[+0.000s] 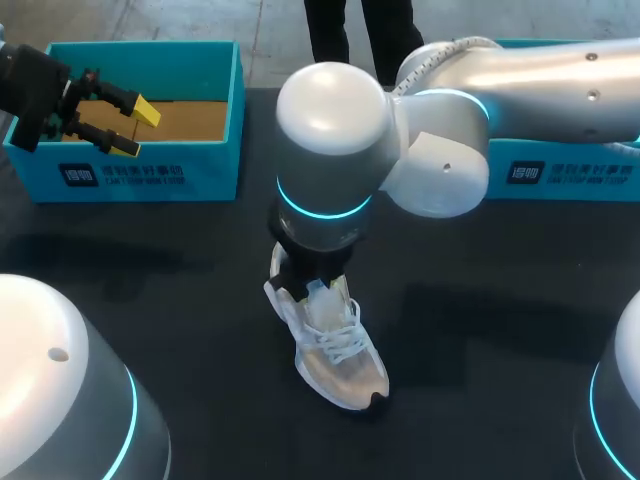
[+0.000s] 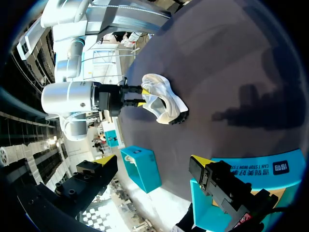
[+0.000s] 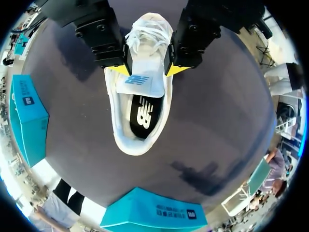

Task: Take the shoe out of the shoebox, open the shoe tongue, remove and reinsert the insole, then place the shoe into the shoebox

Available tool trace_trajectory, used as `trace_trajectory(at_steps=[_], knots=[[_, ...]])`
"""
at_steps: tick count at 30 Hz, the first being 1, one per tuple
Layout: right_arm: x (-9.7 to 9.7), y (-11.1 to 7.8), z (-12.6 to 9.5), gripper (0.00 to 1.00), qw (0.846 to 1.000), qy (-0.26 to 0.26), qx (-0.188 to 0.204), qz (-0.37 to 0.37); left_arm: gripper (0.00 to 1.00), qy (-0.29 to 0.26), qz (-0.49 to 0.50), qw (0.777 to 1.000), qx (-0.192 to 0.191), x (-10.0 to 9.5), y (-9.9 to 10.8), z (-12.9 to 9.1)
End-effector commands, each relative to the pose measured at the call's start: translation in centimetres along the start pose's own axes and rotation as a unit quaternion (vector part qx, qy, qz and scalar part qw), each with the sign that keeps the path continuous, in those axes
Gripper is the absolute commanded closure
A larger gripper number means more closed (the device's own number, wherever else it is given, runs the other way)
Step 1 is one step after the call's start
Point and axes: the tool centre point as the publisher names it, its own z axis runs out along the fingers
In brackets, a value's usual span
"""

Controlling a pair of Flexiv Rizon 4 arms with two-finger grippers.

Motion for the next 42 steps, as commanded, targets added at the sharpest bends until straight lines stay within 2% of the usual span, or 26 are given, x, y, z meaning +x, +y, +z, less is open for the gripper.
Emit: trace_trajectory(at_steps=[1,8,15,20,30,42], knots=[[-0.3,-0.1,0.1,0.62,1.0,0.004,-0.002,-0.002,0.0,0.001,0.0,1.0,0.0,0.0,-0.1,0.0],[-0.5,0.0,0.9,0.64,1.0,0.01,0.001,-0.005,0.0,0.001,0.0,1.0,0.0,0.0,-0.1,0.0],[-0.6,0.1,-0.5,0.64,1.0,-0.003,-0.003,-0.01,0.0,0.001,0.0,1.0,0.0,0.0,-0.1,0.0],[-0.8,-0.2,-0.6,0.64,1.0,-0.004,-0.001,-0.008,0.0,0.001,0.0,1.0,0.0,0.0,-0.1,0.0],[-1.1,0.0,1.0,0.66,1.0,0.008,0.007,-0.007,0.0,0.001,0.0,1.0,0.0,0.0,-0.1,0.0],[-1.5,1.3,3.0,0.76,1.0,0.021,0.016,-0.016,0.0,0.001,0.0,1.0,0.0,0.0,-0.1,0.0]])
